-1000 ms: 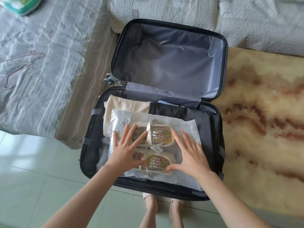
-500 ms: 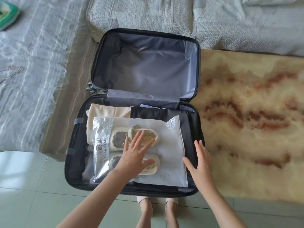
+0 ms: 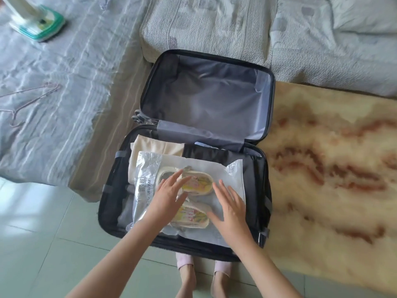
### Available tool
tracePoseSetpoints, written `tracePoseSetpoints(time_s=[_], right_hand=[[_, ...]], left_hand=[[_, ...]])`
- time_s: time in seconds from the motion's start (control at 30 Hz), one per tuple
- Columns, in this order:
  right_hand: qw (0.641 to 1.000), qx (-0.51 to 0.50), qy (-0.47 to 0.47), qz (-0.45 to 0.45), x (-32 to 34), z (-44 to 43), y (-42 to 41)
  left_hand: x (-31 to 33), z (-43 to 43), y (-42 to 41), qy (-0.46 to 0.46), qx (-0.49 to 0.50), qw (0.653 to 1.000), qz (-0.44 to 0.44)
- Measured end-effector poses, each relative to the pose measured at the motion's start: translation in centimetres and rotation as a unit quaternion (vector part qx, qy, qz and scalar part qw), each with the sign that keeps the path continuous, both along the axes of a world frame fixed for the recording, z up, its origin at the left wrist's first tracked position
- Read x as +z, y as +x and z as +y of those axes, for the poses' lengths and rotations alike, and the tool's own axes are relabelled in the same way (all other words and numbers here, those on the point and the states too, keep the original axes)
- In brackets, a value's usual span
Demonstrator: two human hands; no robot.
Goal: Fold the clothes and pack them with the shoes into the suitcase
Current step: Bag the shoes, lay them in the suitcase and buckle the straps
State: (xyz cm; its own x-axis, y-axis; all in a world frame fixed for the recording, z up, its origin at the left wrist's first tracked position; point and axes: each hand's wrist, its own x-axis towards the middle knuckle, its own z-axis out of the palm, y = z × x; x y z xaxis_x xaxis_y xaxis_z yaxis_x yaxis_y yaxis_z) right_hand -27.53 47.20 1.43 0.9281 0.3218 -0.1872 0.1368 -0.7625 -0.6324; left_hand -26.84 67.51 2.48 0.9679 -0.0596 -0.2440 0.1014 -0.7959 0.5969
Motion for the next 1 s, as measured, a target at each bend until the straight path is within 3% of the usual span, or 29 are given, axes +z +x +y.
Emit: tracePoseSetpoints(time_s=[0.2,0.47,0.6,0.83,1.0], right_hand=[[0.994,0.101,-0.011,0.028,3.4,6.1,2.9],[0.987,0.145,-0.036,0.065,4.8,17.2,5.8],[0.98,0.171,-0.082,0.065,3.1,23.5,7.7],[0.96,0.233,-0.15,0.032,-0.5,33.1,11.6],[0.928,0.292,-0.233,0.004,-2.2,36.8,13.7]], left_hand=[[2.4,5.1,-1.8,-0.011,0.208,0.978,0.016],[1.6,15.4,-4.6,-0.072,0.384,0.919,0.059],[-0.6,20.6,-6.2,-0.154,0.456,0.865,0.143],[-5.3,24.9,-5.6,-0.32,0.49,0.758,0.29],[-8.6,25.3,-3.9,-0.419,0.534,0.651,0.341]])
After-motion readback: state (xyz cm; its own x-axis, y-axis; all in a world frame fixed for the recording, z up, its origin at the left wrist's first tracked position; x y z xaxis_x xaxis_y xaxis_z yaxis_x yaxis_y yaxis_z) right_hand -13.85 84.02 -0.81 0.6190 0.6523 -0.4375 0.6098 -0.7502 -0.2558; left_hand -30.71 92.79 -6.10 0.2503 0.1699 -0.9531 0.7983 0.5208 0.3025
